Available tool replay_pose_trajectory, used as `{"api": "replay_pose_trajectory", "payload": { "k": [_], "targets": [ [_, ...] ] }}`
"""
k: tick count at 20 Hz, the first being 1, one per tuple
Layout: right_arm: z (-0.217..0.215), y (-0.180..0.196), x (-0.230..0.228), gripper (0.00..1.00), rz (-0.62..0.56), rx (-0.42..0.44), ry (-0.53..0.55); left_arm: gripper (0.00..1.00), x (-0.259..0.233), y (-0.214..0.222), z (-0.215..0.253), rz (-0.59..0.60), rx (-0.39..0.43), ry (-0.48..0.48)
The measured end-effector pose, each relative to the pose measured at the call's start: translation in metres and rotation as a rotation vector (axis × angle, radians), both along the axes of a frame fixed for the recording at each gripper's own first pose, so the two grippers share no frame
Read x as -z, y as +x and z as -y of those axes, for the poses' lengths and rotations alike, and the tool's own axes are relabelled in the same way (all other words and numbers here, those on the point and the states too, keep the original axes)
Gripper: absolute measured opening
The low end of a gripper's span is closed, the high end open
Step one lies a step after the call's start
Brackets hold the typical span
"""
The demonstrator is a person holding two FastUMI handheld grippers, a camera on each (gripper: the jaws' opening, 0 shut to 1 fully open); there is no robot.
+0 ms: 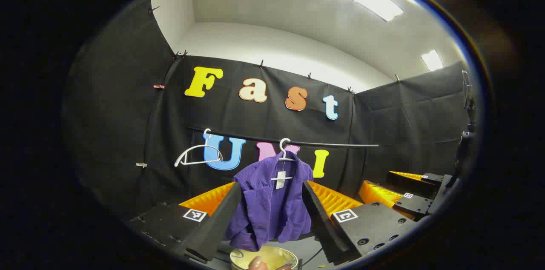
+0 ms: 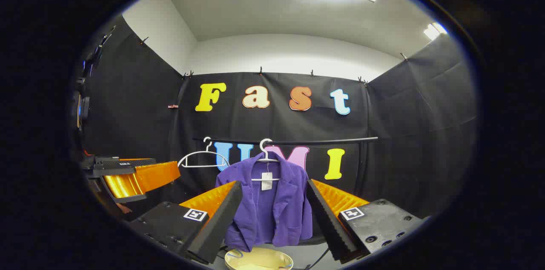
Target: Grasp the clothes on the hanger with both hands and then place them into the laundry hamper below.
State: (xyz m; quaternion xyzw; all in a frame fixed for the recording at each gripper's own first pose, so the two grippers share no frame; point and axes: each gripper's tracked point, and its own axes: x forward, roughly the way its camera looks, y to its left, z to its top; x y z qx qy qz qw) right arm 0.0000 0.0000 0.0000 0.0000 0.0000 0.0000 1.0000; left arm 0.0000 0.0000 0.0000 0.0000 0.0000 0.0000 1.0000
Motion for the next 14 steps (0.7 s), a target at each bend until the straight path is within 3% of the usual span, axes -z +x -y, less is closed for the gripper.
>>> {"api": "replay_pose_trajectory", "payload": {
  "k": [14],
  "targets": [
    [0.012,0.008,-0.003,0.99,-0.006,-0.007,-0.004,0.92,0.005,0.012,0.007,-0.014,-0.02,-0.002]
  ]
}}
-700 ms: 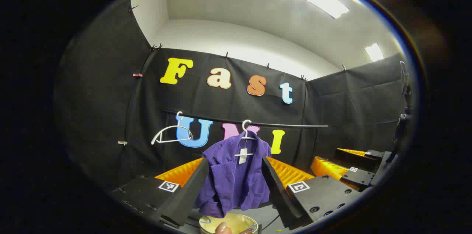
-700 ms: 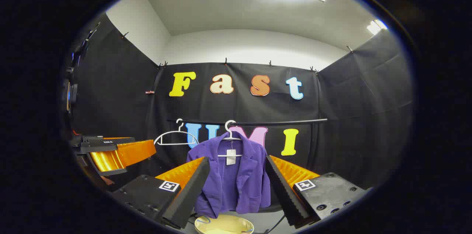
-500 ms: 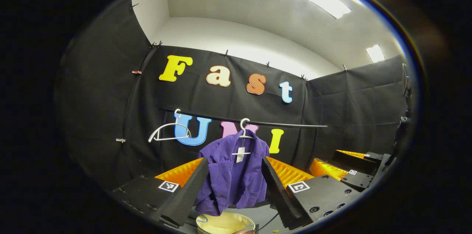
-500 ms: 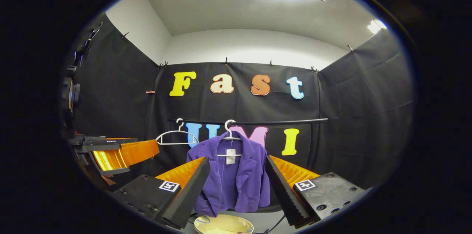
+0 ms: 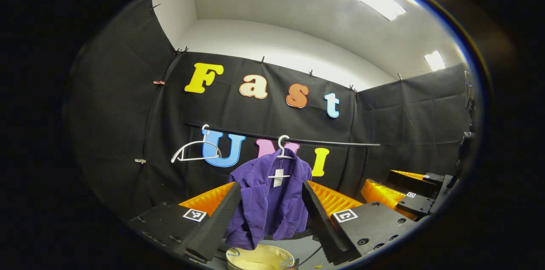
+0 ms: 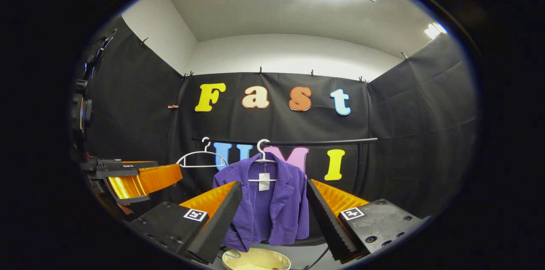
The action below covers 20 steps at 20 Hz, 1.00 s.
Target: Grasp the clothes on the hanger with both hands and then place them into the laundry hamper below.
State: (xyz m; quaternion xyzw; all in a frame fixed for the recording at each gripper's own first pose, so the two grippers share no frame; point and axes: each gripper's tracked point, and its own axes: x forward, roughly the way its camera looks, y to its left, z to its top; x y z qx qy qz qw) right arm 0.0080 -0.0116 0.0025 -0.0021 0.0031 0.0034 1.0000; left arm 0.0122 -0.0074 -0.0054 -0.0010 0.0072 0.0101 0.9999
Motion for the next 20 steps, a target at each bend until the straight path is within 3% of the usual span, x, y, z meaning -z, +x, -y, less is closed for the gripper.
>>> {"api": "replay_pose_trajectory", "payload": {
  "k": [20],
  "targets": [
    [-0.011,-0.003,-0.012,0.98,0.004,0.055,0.003,0.92,0.001,-0.004,-0.011,-0.005,0.052,-0.042]
  ]
}}
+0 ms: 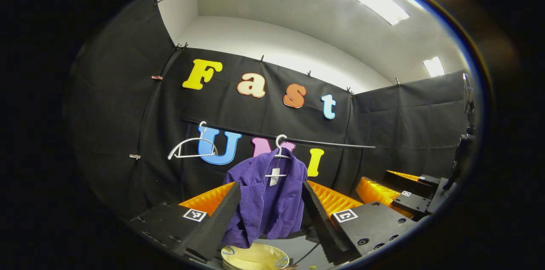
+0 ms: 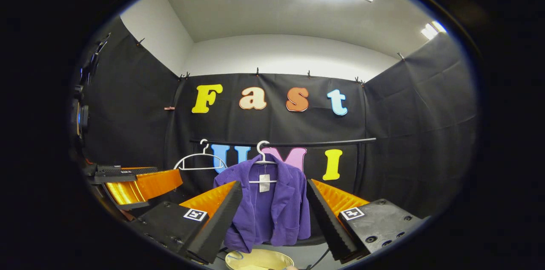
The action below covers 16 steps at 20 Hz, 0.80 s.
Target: Grasp the clothes on the hanger with both hands and then place them into the laundry hamper below.
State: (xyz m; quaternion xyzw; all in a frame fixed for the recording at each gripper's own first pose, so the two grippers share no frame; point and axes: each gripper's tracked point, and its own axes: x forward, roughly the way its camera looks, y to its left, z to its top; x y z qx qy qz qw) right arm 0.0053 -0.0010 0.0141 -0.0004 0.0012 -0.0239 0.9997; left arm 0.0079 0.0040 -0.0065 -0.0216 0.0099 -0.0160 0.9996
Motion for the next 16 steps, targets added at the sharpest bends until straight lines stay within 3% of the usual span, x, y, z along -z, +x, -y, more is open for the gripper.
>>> {"api": "replay_pose_trajectory", "payload": {
  "k": [16],
  "targets": [
    [-0.031,-0.013,0.013,0.98,-0.019,0.148,-0.071,0.92,0.023,-0.007,-0.048,-0.056,0.111,-0.053]
  ]
}}
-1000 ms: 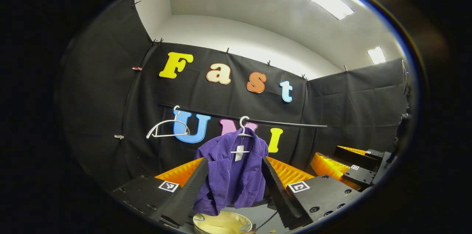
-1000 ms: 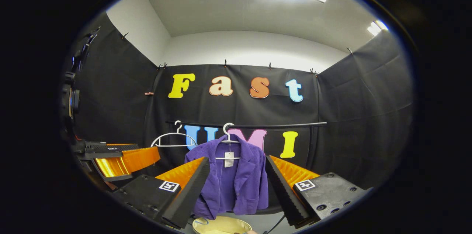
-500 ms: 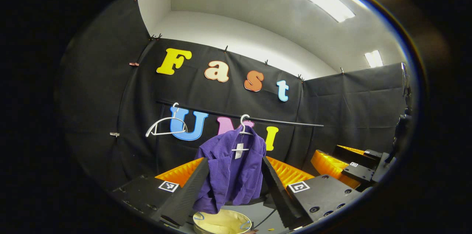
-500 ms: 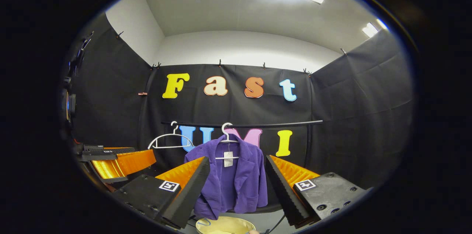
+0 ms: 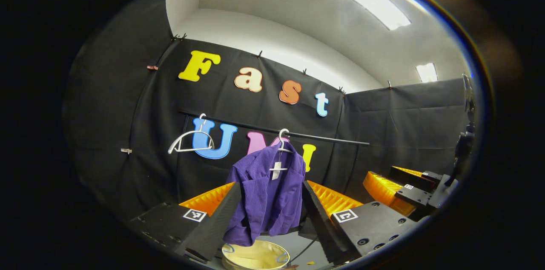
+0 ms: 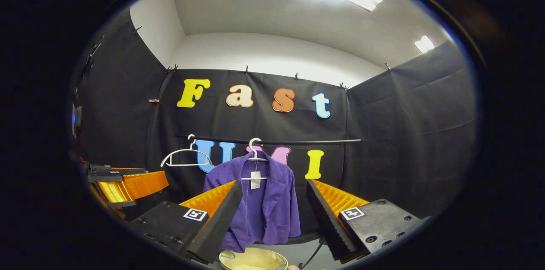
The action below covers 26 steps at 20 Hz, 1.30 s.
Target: Grasp the clothes on the hanger with both hands and then place them into the laundry hamper below.
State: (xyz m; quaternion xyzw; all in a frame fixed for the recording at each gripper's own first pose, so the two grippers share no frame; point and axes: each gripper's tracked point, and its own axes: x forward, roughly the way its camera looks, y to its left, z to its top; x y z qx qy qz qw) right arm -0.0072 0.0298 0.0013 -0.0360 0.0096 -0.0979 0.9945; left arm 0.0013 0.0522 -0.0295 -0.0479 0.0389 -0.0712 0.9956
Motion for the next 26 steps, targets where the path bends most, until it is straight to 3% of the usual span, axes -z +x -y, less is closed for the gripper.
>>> {"api": "replay_pose_trajectory", "payload": {
  "k": [5,10,18,26],
  "targets": [
    [0.004,0.033,0.018,0.97,-0.015,-0.013,0.015,0.92,0.014,0.027,-0.004,-0.021,-0.017,0.008],
    [0.018,0.101,0.042,0.98,0.004,-0.104,0.035,0.92,0.031,0.086,0.005,0.003,-0.074,0.057],
    [0.066,0.227,0.114,0.98,-0.053,-0.26,0.143,0.92,0.081,0.208,0.039,0.042,-0.216,0.108],
    [0.088,0.31,0.209,0.98,-0.166,-0.374,0.263,0.92,0.127,0.263,0.013,0.0,-0.398,0.125]
  ]
}}
